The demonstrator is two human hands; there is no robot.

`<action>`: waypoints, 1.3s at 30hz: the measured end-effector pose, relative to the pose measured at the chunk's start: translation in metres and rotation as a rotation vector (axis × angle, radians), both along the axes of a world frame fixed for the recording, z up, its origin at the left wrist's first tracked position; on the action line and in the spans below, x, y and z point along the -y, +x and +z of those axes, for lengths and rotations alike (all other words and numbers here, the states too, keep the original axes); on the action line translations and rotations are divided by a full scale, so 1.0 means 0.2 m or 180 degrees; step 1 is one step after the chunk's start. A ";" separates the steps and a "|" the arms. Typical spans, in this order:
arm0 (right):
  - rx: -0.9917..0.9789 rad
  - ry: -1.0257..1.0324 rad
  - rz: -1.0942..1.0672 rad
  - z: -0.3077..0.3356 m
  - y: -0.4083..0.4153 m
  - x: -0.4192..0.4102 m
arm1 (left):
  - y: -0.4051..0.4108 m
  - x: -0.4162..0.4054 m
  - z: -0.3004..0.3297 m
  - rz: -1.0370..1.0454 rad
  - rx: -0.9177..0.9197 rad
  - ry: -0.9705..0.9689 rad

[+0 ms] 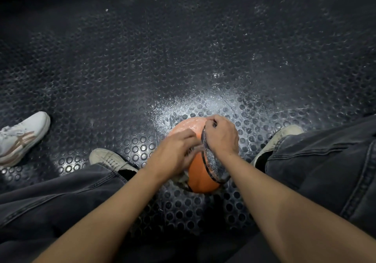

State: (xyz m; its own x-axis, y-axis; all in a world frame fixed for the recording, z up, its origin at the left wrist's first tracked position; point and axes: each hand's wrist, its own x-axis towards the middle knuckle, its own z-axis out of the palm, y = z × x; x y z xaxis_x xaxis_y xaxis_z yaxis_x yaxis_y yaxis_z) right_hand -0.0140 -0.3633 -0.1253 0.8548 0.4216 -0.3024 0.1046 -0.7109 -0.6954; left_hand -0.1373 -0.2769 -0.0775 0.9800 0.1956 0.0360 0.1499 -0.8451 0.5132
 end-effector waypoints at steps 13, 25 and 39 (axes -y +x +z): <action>0.0137 -0.0171 -0.0146 -0.02 -0.02 0.03 | -0.04 0.03 -0.04 0.0430 0.0132 -0.0133; 0.0082 -0.0410 -0.0449 0.00 -0.04 0.08 | -0.12 0.06 -0.05 0.0912 0.0071 -0.0422; 0.0308 -0.0373 0.0458 0.02 -0.03 0.03 | -0.17 0.05 -0.08 0.1114 0.0040 -0.0426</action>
